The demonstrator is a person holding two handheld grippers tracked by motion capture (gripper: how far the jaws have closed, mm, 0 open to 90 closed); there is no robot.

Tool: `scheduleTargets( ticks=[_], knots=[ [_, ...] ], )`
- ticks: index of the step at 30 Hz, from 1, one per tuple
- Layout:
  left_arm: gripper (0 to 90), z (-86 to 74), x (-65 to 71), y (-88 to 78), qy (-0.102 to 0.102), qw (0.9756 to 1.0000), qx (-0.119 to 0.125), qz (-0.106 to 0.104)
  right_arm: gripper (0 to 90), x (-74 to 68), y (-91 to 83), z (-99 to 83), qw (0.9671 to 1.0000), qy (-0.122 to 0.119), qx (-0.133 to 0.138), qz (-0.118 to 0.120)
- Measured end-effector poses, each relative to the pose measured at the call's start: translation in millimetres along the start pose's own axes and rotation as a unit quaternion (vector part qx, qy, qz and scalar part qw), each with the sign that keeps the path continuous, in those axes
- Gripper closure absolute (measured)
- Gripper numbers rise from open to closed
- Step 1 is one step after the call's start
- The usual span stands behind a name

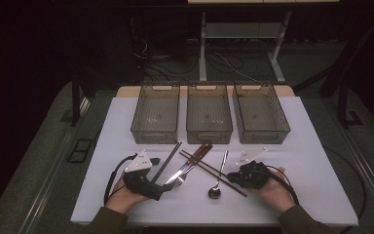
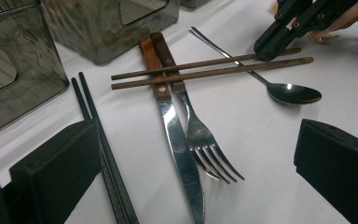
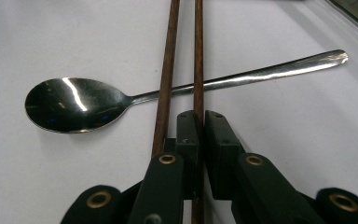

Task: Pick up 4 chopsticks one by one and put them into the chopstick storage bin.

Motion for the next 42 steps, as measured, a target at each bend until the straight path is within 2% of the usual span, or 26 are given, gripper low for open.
scheduleTargets(
  ticks=[14,23,32,36,42],
  knots=[
    [0.0,-0.8,0.4,1.0,0.002,1.0,-0.004,-0.002,84.1,3.1,-1.8,0.4,1.0,0.003,0.003,-0.006],
    [0.0,-1.7,0.7,1.5,0.002,1.0,-0.006,-0.003,84.1,7.3,-9.8,2.1,0.9997,0.012,0.019,-0.004],
    [0.0,-7.3,-0.1,3.4,0.003,0.9999,-0.012,-0.001,84.1,7.8,-18.1,4.5,0.9994,0.015,0.03,0.007],
    [0.0,-8.2,0.3,3.8,0.004,0.9999,-0.008,-0.006,84.1,6.6,-22.2,7.6,0.9991,0.014,0.039,0.008],
    [0.0,-9.4,-0.7,3.5,0.004,0.9999,-0.007,-0.01,84.1,6.6,-27.6,12.7,0.9976,0.028,0.059,0.025]
  ],
)
Point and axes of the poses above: each handheld gripper's, and its own axes: y roughly forward along the jaws, z roughly out of its top, x roughly to its right, the point moved 7 cm from there along y, roughly forward along the jaws, and after that the axes turned 2 degrees about -y, right-handed, at the moved point
